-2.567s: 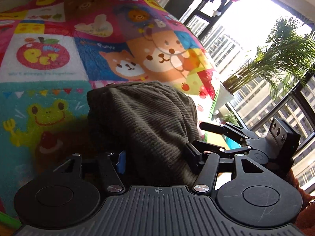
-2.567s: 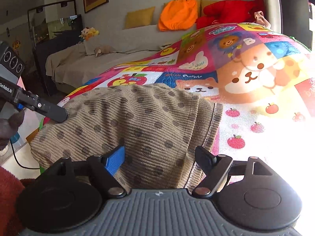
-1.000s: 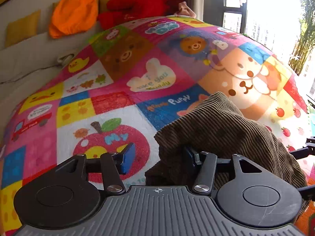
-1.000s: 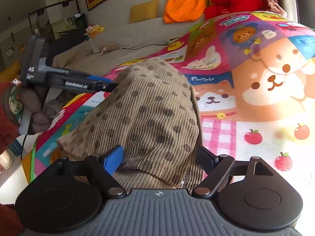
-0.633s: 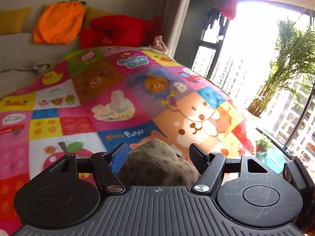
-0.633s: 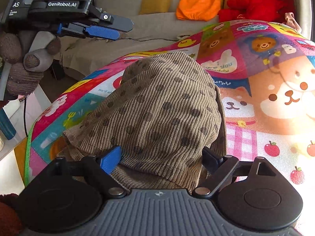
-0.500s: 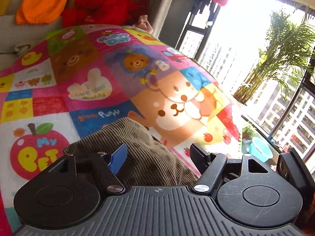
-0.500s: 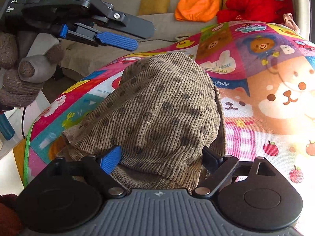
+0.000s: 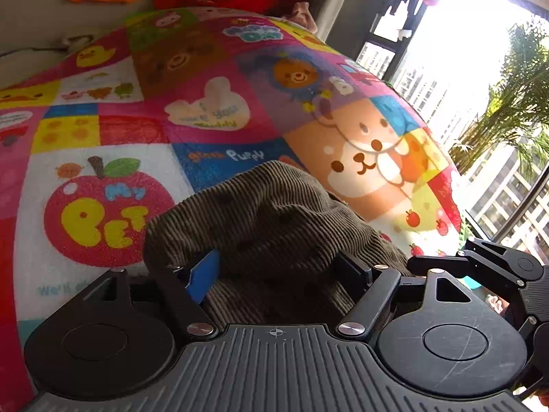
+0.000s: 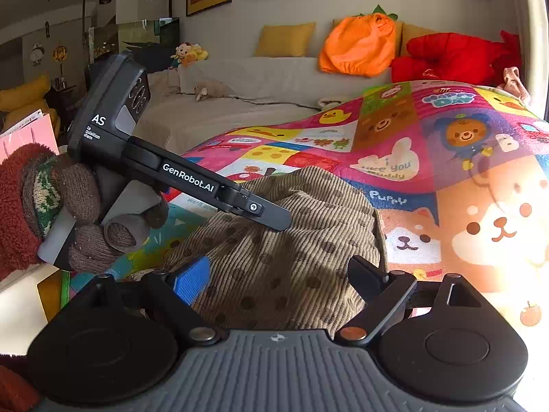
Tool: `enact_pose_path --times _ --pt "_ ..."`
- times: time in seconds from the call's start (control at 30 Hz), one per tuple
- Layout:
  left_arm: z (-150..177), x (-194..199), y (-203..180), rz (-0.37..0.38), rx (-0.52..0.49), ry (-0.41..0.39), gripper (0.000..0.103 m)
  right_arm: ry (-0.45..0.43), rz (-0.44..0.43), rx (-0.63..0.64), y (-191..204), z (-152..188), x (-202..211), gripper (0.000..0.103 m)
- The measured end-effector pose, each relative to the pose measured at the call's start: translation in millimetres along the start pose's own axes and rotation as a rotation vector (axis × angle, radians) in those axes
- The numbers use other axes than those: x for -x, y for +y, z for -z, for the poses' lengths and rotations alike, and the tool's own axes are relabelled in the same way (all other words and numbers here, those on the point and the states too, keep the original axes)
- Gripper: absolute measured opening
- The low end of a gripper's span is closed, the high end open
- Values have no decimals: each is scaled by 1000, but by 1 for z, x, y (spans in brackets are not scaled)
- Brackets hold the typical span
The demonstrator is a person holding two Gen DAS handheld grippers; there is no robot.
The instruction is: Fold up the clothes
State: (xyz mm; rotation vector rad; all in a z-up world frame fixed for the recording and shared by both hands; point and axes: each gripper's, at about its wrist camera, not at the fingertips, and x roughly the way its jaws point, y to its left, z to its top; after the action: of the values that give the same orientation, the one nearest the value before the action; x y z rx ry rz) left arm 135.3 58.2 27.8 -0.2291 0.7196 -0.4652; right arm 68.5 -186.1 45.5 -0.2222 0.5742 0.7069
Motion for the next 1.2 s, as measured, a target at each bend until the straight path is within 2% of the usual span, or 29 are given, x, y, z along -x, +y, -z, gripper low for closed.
enact_pose_path --times 0.13,0.2,0.33,0.47,0.53,0.57,0.63,0.73,0.83,0.9,1.0,1.1,1.2 --pt "12 12 23 -123 28 -4 84 67 13 39 4 11 -21 90" --pt "18 16 37 -184 51 5 83 65 -22 23 -4 12 -16 90" --pt "16 29 44 -160 83 -34 82 29 -81 -110 -37 -4 2 90" --pt "4 31 25 -122 29 -88 84 -24 -34 -233 -74 -28 -7 90" --pt "-1 29 15 -116 -12 -95 84 -35 -19 -248 -80 -40 -24 84" --pt "-2 27 13 -114 -20 -93 84 -40 -11 -255 -84 -46 -32 78" --pt "-4 23 9 -109 -34 -87 84 -49 5 -267 -90 -58 -49 74" --pt "-4 21 10 -116 -36 -79 84 77 83 -132 -73 -59 -96 74" --pt "-1 22 12 -118 -32 -73 86 124 69 -160 -74 -51 -121 78" --pt "1 23 15 -114 -22 -58 88 107 65 -175 -76 -50 -112 79" --pt "13 23 20 -80 18 9 88 75 63 -210 -81 -41 -84 81" --pt "30 22 22 22 77 86 89 45 25 -330 -96 -22 -48 86" --pt "41 14 21 91 128 132 89 83 -88 -466 -112 3 -27 90"
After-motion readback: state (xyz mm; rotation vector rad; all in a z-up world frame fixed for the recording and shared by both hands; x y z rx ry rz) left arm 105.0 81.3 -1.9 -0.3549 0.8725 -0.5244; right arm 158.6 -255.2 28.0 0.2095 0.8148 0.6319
